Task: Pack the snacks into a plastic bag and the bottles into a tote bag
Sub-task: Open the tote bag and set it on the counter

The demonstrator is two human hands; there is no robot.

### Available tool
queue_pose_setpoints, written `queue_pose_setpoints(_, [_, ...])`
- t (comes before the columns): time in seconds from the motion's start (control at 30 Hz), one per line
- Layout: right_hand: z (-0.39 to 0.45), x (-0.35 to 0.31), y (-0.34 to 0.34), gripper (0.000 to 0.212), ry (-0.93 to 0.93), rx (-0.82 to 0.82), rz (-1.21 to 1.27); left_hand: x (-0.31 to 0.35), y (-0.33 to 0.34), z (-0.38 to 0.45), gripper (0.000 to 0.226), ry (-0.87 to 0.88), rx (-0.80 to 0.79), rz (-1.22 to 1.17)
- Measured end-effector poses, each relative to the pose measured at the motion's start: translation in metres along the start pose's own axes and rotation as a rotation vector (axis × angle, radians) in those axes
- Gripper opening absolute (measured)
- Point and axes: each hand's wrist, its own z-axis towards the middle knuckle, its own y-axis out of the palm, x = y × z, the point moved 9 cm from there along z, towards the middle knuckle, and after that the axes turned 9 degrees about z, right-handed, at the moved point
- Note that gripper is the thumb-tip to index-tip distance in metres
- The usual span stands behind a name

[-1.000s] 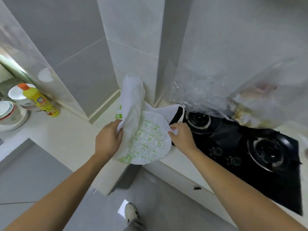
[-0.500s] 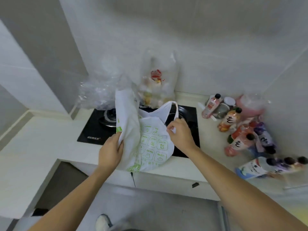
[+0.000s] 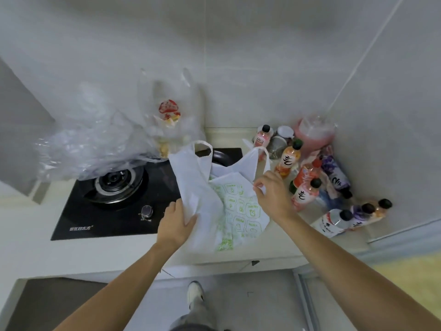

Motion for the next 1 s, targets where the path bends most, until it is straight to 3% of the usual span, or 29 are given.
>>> queue_pose_setpoints(0.13, [0.014, 0.019, 0.018, 0.008, 0.040, -0.062, -0.048, 0.013, -0.028, 0.038, 0.081, 0.054, 0.221, 0.097])
queue_pose_setpoints(0.27, [0.029, 0.025, 0.030, 0.009, 0.068, -0.091, -0.064, 0.058, -0.057, 0.092, 0.075, 0.295, 0.284, 0.186])
queue_pose_setpoints(0.43, [0.046, 0.023, 0.030, 0.025, 0.119, -0.049, -0.008, 0.112, -0.046, 0.172, 0.071, 0.414, -0.025, 0.258])
queue_pose_setpoints(0.6, [0.067, 0.020, 0.017, 0.054, 0.222, -0.018, -0.019, 0.116, -0.019, 0.219, 0.086, 0.227, -0.261, 0.478])
queue_pose_setpoints(0.73, [0.084, 0.037, 0.022, 0.065, 0.348, -0.098, -0.068, 0.099, -0.002, 0.228, 0.086, 0.132, -0.329, 0.519])
queue_pose_setpoints(0.83, [0.091, 0.059, 0.037, 0.054, 0.446, -0.174, 0.036, 0.094, 0.003, 0.223, 0.072, 0.132, -0.322, 0.549])
queue_pose_setpoints(1.0, [0.099, 0.068, 0.041, 0.016, 0.437, -0.167, 0.191, 0.079, 0.001, 0.204, 0.043, 0.076, -0.327, 0.609])
